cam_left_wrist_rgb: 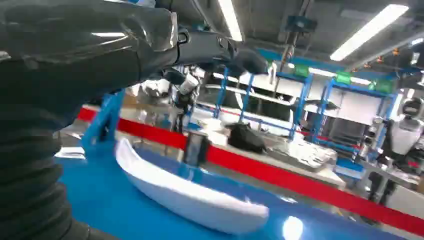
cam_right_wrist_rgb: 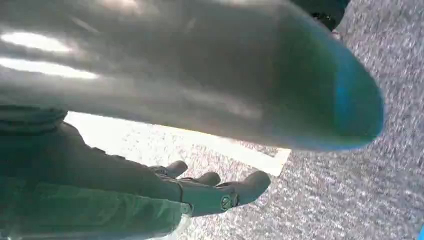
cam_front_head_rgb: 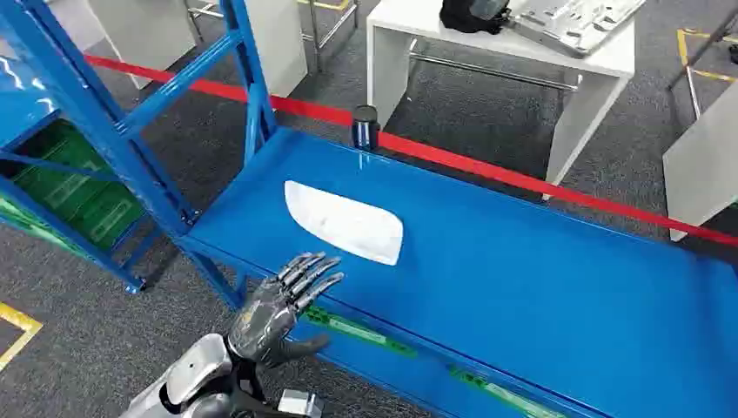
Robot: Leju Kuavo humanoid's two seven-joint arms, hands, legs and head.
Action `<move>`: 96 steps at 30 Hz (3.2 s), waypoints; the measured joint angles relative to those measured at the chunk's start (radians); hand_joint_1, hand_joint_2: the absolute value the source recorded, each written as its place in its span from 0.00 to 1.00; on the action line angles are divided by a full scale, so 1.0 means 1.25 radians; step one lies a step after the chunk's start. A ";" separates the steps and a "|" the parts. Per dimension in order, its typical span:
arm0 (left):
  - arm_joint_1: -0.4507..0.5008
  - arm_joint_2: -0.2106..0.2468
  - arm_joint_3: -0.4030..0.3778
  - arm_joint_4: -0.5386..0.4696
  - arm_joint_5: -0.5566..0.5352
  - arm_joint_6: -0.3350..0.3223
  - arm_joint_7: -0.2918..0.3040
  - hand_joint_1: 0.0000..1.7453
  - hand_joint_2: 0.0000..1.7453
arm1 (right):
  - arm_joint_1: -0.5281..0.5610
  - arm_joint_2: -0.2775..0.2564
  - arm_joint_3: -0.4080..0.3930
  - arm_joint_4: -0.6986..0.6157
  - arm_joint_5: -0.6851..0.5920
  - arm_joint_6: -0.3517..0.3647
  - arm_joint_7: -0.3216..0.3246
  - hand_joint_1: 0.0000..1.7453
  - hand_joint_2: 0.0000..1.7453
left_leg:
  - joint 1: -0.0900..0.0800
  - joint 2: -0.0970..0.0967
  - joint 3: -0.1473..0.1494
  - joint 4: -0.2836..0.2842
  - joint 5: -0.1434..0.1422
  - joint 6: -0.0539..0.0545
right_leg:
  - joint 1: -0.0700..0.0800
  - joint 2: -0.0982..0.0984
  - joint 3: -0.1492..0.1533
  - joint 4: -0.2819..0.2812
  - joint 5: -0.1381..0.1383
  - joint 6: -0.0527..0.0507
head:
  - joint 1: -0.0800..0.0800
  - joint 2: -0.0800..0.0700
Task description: Take the parts from the cabinet and place them on the table.
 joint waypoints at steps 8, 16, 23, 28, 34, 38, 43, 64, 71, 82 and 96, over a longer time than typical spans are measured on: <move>-0.020 -0.018 0.007 0.074 -0.095 0.006 0.028 0.00 1.00 | 0.004 -0.002 0.000 0.000 -0.009 -0.001 0.000 0.00 0.00 | -0.007 -0.002 -0.005 0.012 -0.004 -0.004 | 0.002 -0.002 0.002 -0.003 0.012 0.014 | 0.002 0.000; -0.090 -0.035 0.013 0.148 -0.117 0.003 0.036 0.00 1.00 | 0.003 0.002 0.000 0.000 -0.008 -0.002 0.001 0.00 0.00 | -0.004 -0.002 -0.049 0.111 -0.069 -0.033 | -0.001 0.000 0.018 -0.037 0.026 -0.025 | -0.005 0.000; -0.128 -0.058 0.013 0.205 -0.118 -0.005 0.033 0.00 1.00 | 0.003 0.002 0.000 0.000 -0.004 -0.002 0.002 0.00 0.00 | -0.002 -0.003 -0.044 0.096 -0.022 -0.021 | 0.008 0.005 0.020 -0.037 0.026 -0.024 | -0.006 0.000; -0.159 -0.072 0.008 0.237 -0.120 -0.016 0.034 0.00 1.00 | 0.000 0.006 0.002 -0.001 0.001 0.000 0.003 0.00 0.00 | -0.016 0.001 -0.016 0.026 -0.013 0.001 | 0.007 0.003 0.017 -0.044 0.032 -0.012 | -0.006 0.000; -0.189 -0.096 0.004 0.296 -0.109 -0.016 0.036 0.00 1.00 | -0.001 0.003 0.004 -0.001 0.003 -0.001 0.012 0.00 0.00 | -0.010 0.003 -0.006 -0.004 0.008 0.011 | 0.007 0.002 -0.104 0.203 -0.069 -0.013 | 0.000 0.000; -0.208 -0.112 0.000 0.336 -0.108 -0.019 0.036 0.00 1.00 | -0.002 -0.001 0.006 -0.001 0.003 -0.002 0.015 0.00 0.00 | -0.007 0.001 -0.007 0.006 0.003 0.004 | -0.004 -0.001 -0.021 0.030 0.012 0.022 | 0.000 0.000; -0.242 -0.129 0.000 0.380 -0.090 -0.035 0.031 0.00 1.00 | -0.005 -0.001 0.007 -0.001 0.005 -0.002 0.017 0.00 0.00 | -0.010 0.001 -0.018 0.026 -0.007 -0.015 | 0.002 0.001 0.009 -0.031 0.026 -0.006 | 0.000 0.000; -0.318 -0.184 0.000 0.547 -0.022 -0.062 -0.017 0.00 1.00 | -0.018 -0.002 0.021 -0.001 0.024 -0.008 0.018 0.00 0.00 | -0.009 0.002 -0.012 0.000 0.011 0.010 | 0.002 0.003 -0.092 0.168 -0.057 -0.012 | 0.001 0.000; -0.351 -0.197 -0.005 0.623 -0.001 -0.086 -0.043 0.00 1.00 | -0.031 -0.011 0.026 -0.001 0.031 -0.008 0.024 0.00 0.00 | -0.018 -0.002 -0.024 0.031 -0.005 -0.008 | -0.001 0.000 0.003 -0.036 0.033 0.004 | 0.001 0.000; -0.383 -0.204 -0.018 0.704 -0.003 -0.107 -0.065 0.00 1.00 | -0.034 -0.014 0.026 -0.001 0.036 -0.007 0.029 0.00 0.00 | 0.001 -0.002 -0.137 0.265 -0.096 -0.033 | 0.001 0.003 0.002 -0.031 0.036 -0.020 | -0.004 0.000; -0.459 -0.229 -0.077 0.798 -0.061 -0.101 -0.056 0.82 1.00 | -0.023 -0.024 0.026 -0.001 0.039 0.004 0.020 0.00 0.00 | -0.012 0.002 -0.011 -0.001 0.011 0.012 | 0.005 0.000 -0.114 0.196 -0.047 -0.009 | 0.002 0.000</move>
